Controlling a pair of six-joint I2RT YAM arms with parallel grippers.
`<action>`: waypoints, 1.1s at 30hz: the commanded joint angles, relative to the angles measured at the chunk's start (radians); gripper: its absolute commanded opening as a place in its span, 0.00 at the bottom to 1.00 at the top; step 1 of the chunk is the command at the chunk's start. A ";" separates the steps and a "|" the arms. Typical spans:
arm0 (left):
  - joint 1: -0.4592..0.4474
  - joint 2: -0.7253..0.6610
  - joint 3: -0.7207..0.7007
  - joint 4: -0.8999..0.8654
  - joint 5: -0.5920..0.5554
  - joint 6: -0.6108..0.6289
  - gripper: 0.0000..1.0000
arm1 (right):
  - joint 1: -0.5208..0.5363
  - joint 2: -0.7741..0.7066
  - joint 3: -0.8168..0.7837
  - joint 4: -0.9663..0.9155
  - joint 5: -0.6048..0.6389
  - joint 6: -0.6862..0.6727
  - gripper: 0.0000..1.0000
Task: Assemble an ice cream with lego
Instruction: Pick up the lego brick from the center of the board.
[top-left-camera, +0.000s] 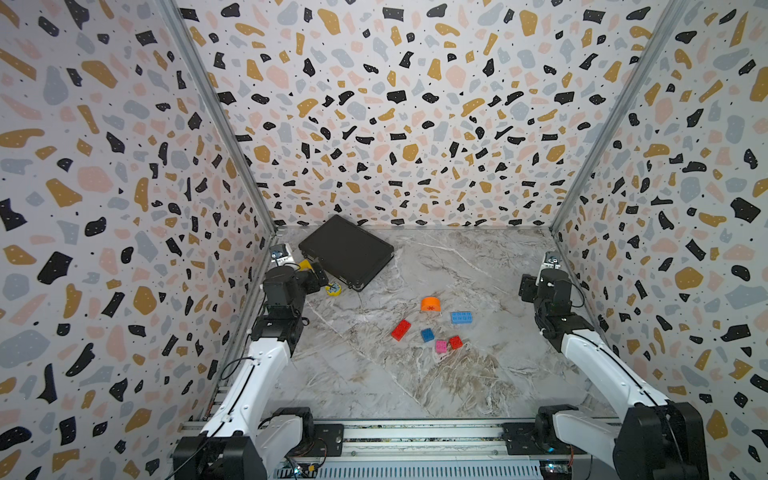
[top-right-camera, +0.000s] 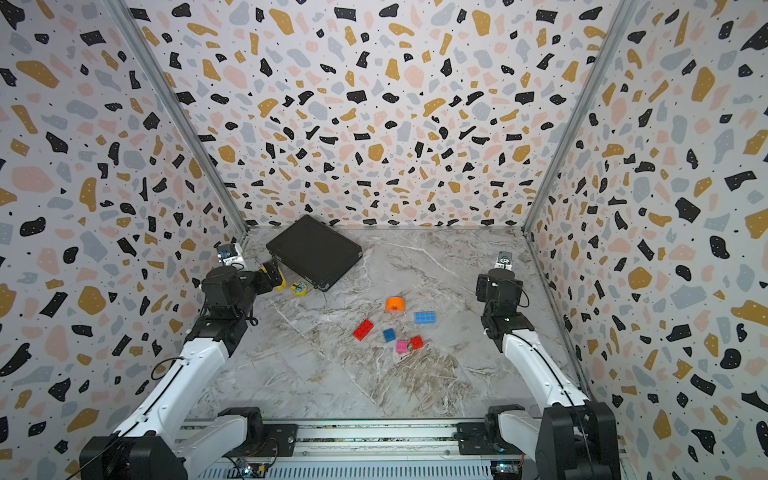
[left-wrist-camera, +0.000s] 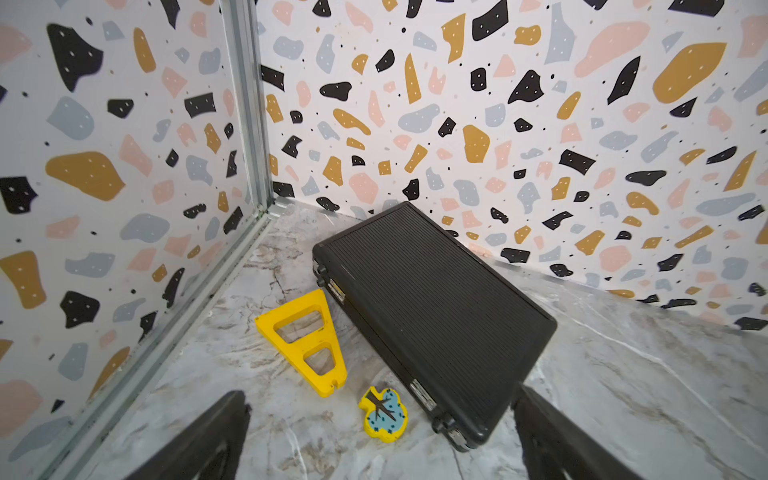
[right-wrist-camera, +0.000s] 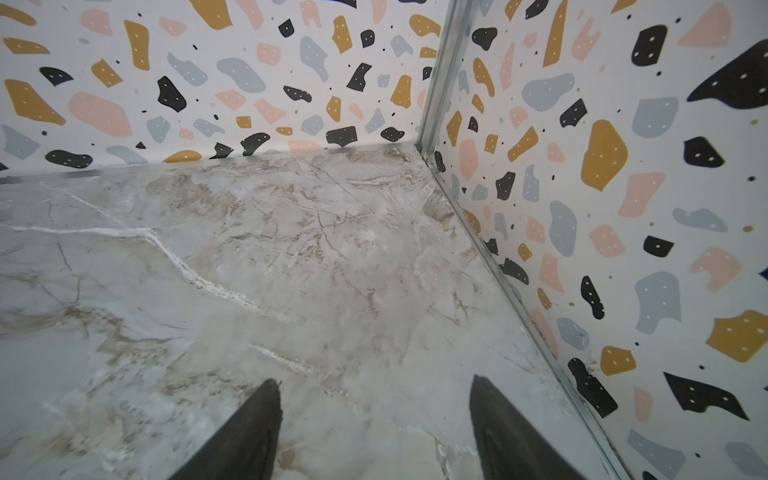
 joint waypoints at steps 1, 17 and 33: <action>-0.049 -0.010 0.101 -0.285 0.063 -0.116 1.00 | 0.010 -0.025 0.141 -0.464 -0.022 0.063 0.73; -0.508 0.261 0.553 -1.180 0.044 0.169 1.00 | 0.216 0.204 0.563 -1.038 -0.240 -0.118 0.70; -0.626 0.129 0.423 -0.979 0.346 0.273 1.00 | 0.402 0.349 0.675 -1.109 -0.546 -0.730 0.68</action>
